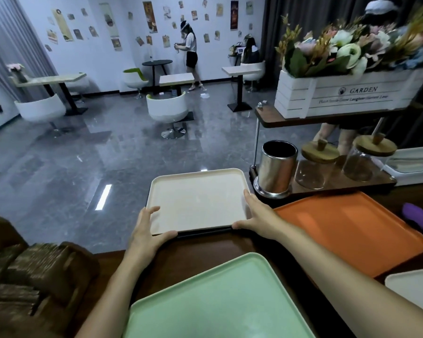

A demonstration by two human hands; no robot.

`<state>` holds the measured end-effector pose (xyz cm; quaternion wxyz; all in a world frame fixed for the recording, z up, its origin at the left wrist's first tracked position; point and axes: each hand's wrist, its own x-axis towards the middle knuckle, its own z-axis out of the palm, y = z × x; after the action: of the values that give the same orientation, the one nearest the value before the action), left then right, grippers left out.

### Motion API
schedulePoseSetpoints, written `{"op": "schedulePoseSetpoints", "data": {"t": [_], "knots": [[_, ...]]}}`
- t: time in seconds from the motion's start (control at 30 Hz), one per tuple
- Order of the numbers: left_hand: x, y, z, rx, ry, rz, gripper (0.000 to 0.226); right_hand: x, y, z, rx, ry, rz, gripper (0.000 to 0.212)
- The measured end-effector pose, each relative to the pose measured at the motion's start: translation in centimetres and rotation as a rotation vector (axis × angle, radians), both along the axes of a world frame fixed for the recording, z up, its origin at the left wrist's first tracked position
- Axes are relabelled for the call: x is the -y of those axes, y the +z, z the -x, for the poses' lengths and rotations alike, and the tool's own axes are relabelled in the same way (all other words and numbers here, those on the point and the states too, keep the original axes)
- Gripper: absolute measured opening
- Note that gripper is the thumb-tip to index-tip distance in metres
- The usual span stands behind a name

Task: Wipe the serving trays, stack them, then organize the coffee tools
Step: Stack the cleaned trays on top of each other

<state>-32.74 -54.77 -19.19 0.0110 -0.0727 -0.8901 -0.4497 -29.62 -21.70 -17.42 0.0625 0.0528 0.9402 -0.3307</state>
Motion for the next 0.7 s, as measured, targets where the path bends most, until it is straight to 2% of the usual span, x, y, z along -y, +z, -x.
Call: {"op": "schedulePoseSetpoints", "data": {"t": [0.13,0.43,0.6,0.7], "knots": [[0.1,0.0,-0.4,-0.006,0.016,0.011,0.072,0.0,0.7,0.0,0.046,0.044,-0.102,0.123],[0.0,0.6,-2.4,-0.023,0.038,0.124,0.072,0.1,1.6,-0.6,0.101,0.117,-0.185,0.121],[0.3,0.9,-2.7,0.028,0.028,0.12,0.091,0.1,1.8,-0.7,0.103,0.121,-0.197,0.12],[0.8,1.0,-3.3,0.066,0.026,0.129,0.097,0.3,1.6,-1.6,0.022,0.11,-0.183,0.109]]}}
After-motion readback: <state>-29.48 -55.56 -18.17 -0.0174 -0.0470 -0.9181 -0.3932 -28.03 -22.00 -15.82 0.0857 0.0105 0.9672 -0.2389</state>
